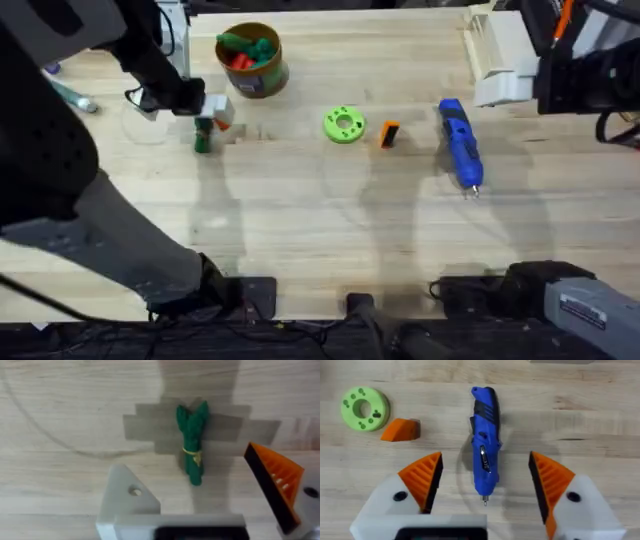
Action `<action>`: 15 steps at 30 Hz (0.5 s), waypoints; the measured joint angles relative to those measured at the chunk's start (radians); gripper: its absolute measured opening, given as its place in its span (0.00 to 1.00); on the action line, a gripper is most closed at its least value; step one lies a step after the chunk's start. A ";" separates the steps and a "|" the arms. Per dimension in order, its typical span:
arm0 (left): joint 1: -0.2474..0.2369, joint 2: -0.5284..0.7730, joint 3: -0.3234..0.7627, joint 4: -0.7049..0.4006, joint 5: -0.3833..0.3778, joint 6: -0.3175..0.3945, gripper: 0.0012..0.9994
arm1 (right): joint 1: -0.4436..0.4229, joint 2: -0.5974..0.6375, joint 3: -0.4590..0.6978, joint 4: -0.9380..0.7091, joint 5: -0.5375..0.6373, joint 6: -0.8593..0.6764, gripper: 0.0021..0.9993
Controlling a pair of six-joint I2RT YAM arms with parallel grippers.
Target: Pick up the gripper from the table and insert it into the empty holder that is missing its gripper. Then pick up a screw, insert it into the mounting hole, and use the screwdriver to tighten it. Finally, clean up the table by picking up the vegetable and placing it into the bucket.
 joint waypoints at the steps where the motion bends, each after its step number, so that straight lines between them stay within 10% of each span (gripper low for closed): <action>1: 0.004 0.020 0.000 0.001 -0.003 0.005 0.99 | 0.000 0.000 0.000 0.000 0.000 0.000 0.97; 8: 0.009 0.061 0.007 0.015 -0.015 0.025 0.85 | 0.000 0.000 0.000 -0.001 0.000 0.000 0.97; 12: 0.009 0.061 0.007 0.021 -0.026 0.030 0.17 | 0.000 0.000 0.001 0.000 0.000 0.000 0.97; 15: 0.010 0.062 0.007 0.022 -0.036 0.033 0.01 | 0.000 0.000 0.001 0.000 0.000 0.000 0.97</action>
